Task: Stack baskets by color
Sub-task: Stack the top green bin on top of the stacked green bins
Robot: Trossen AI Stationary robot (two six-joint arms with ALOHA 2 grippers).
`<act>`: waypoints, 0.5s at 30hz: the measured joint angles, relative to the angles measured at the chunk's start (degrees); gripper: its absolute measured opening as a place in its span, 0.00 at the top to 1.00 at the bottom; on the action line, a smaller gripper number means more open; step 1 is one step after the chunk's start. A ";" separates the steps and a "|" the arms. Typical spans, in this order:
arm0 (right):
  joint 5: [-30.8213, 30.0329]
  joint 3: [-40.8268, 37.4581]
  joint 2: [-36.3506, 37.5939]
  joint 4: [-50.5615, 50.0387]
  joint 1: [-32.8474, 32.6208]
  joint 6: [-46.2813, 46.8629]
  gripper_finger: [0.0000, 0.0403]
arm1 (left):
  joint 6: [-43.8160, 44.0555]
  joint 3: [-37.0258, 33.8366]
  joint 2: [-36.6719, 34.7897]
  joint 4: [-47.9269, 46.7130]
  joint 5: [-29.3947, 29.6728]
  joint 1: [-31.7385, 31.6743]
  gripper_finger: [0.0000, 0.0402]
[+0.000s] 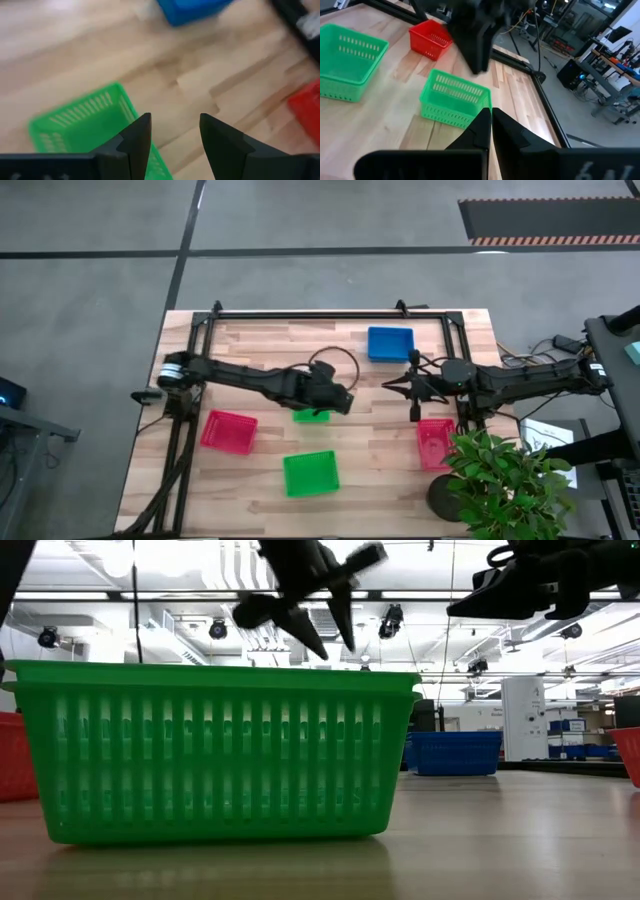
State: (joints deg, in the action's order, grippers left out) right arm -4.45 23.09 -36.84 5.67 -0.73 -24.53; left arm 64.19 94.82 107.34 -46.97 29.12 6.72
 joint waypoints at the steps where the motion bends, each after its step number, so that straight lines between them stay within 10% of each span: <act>1: 0.00 0.00 -0.02 0.00 0.00 -0.20 0.98 | 0.12 0.48 1.36 -0.18 -0.92 0.00 0.62; 15: -0.02 0.00 0.05 -0.72 0.00 -2.52 0.98 | 4.45 1.54 10.95 -2.00 -1.46 -1.63 0.62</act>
State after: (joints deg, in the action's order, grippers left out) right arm -4.47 23.09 -36.80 4.95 -0.73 -27.05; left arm 68.64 96.36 118.29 -48.97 27.66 5.09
